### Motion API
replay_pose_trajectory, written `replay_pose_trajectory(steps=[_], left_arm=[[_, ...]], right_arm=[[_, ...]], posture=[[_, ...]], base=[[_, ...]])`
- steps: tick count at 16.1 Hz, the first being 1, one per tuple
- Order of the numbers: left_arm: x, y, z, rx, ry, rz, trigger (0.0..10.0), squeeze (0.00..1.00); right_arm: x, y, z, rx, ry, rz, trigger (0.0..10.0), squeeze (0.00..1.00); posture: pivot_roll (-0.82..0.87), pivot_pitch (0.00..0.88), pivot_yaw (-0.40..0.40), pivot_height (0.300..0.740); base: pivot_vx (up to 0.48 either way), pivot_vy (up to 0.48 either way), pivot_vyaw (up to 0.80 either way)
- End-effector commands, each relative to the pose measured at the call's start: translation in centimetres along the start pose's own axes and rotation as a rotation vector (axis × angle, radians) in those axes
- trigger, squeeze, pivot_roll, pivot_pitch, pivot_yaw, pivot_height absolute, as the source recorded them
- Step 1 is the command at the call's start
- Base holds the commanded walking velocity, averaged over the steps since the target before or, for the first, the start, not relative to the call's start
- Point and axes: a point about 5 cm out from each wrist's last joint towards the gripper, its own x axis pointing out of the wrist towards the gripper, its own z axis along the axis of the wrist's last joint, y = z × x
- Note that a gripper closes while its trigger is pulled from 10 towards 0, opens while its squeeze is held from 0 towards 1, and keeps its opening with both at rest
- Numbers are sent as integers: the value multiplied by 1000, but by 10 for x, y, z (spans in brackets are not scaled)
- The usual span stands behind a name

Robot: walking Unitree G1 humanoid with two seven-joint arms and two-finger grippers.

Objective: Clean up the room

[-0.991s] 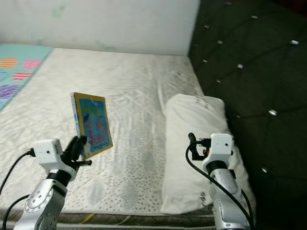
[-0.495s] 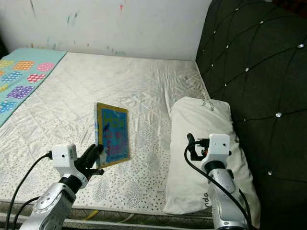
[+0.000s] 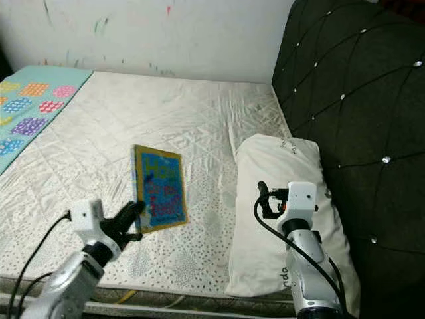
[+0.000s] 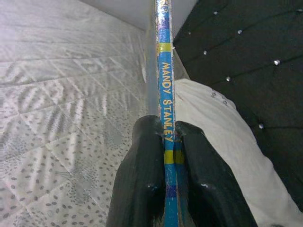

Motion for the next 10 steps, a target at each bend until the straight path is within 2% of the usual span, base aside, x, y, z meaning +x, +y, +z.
replay_pose_trajectory(steps=[1,10], left_arm=[[4,-1,14,-19,-49,-29,10000,0],[1,1,11,10,-25,4,10000,0]], right_arm=[[4,-2,5,-3,-18,-3,10000,0],[3,2,7,24,-33,10,10000,0]], posture=[[-53,0,-44,740],[-52,0,-46,740]], base=[[0,0,0],[0,0,0]])
